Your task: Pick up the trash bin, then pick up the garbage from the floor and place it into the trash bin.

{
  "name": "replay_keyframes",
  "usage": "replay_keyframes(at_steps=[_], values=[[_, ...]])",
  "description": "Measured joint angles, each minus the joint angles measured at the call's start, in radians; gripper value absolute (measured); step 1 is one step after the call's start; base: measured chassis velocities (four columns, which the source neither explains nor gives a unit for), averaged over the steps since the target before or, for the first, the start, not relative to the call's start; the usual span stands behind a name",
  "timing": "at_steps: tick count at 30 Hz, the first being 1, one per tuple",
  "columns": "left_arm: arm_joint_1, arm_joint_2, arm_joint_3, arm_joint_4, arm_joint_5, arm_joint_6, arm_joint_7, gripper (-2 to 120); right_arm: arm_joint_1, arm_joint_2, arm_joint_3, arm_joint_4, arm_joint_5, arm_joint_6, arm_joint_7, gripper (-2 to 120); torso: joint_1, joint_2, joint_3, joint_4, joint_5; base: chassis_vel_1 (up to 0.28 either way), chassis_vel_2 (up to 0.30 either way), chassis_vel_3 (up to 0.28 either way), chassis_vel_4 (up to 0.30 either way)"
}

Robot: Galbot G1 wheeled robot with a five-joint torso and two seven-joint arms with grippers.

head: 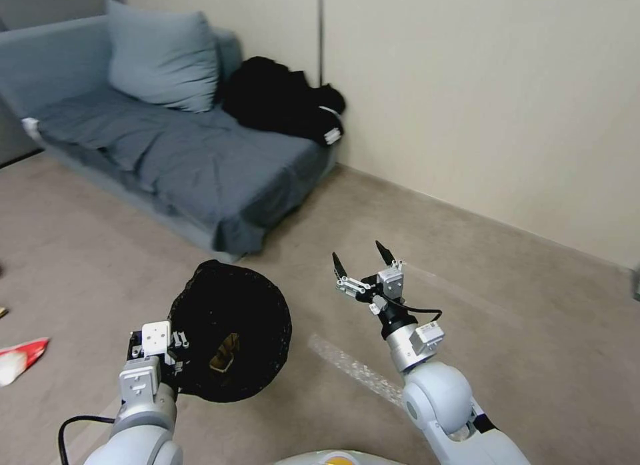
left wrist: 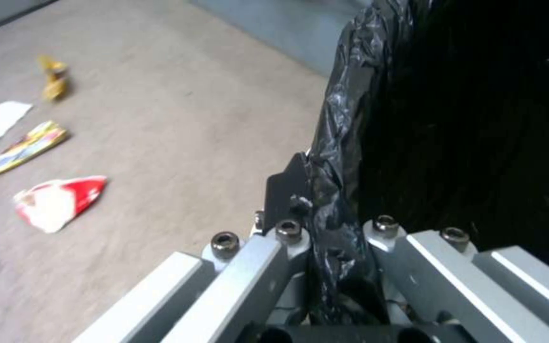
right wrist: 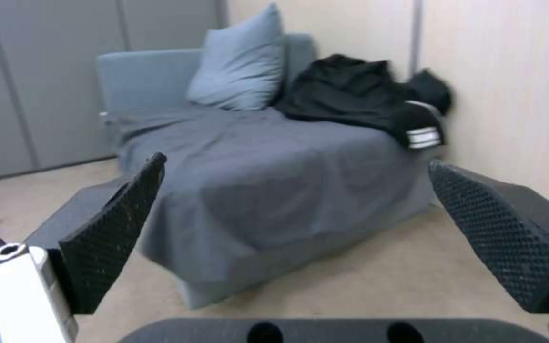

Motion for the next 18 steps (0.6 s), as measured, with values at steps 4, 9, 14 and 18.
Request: replay_keyframes(at_steps=[4, 9, 14, 18], values=[[0.002, 0.000, 0.001, -0.001, 0.000, 0.000, 0.002, 1, 0.000, -0.002, 0.001, 0.000, 0.001, -0.001, -0.001, 100, 0.000, 0.000, 0.000, 0.0000, 0.0000, 0.129, 0.128, 0.121, 0.122], [0.003, 0.002, -0.001, -0.003, 0.000, 0.000, 0.003, 1, 0.001, -0.001, 0.001, 0.000, 0.003, -0.001, -0.002, 100, 0.000, 0.000, 0.000, 0.0000, 0.0000, 0.128, 0.130, 0.129, 0.118], [0.004, 0.003, -0.003, -0.005, -0.001, 0.000, 0.003, 1, 0.004, -0.001, 0.001, 0.000, 0.005, -0.001, -0.002, 100, 0.000, 0.000, 0.000, 0.0000, 0.0000, 0.125, 0.135, 0.116, 0.123], [0.004, 0.004, -0.003, -0.006, -0.001, 0.001, 0.004, 1, 0.006, -0.002, 0.003, 0.000, 0.007, -0.002, -0.002, 100, 0.000, 0.000, 0.000, -0.0001, 0.0000, 0.121, 0.110, 0.126, 0.114]])
